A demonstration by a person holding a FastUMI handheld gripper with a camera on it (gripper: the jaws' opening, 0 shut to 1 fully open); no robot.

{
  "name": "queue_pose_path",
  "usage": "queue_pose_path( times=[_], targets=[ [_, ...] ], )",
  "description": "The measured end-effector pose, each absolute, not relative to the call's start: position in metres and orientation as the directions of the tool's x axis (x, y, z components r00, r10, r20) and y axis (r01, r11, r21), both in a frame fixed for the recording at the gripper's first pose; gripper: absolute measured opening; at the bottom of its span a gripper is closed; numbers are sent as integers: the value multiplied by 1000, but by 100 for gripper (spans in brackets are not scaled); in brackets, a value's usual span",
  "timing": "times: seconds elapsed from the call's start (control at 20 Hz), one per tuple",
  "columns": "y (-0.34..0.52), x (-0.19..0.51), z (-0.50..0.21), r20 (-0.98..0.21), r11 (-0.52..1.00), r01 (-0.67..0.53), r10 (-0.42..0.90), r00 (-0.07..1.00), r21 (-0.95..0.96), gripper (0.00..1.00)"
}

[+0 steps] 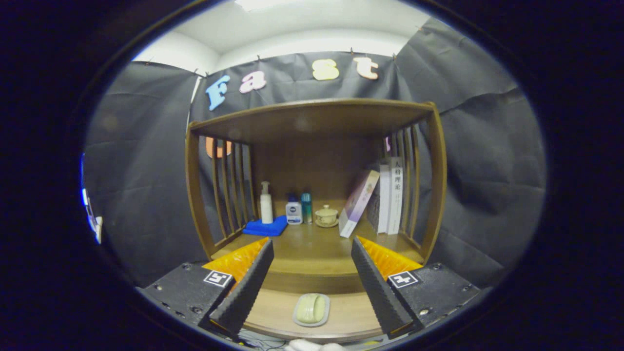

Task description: Pull open the drawer, take out the items inside it, and place them on the countertop above the cabinet.

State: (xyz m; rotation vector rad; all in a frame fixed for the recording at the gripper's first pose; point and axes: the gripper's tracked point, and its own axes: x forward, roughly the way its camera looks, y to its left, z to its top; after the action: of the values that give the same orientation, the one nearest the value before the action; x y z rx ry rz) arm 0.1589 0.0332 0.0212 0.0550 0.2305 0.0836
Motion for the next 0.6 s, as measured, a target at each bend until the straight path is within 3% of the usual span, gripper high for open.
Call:
queue_pose_path(
  times=[0.25,0.55,0.6],
  targets=[
    [51,199,-29,-487,993,-78,111,867,87,99],
    [53,230,-98,-706,997,-49,81,704,66,98],
    [49,232,-108,-734,998,-32,56,677,46,94]
  ],
)
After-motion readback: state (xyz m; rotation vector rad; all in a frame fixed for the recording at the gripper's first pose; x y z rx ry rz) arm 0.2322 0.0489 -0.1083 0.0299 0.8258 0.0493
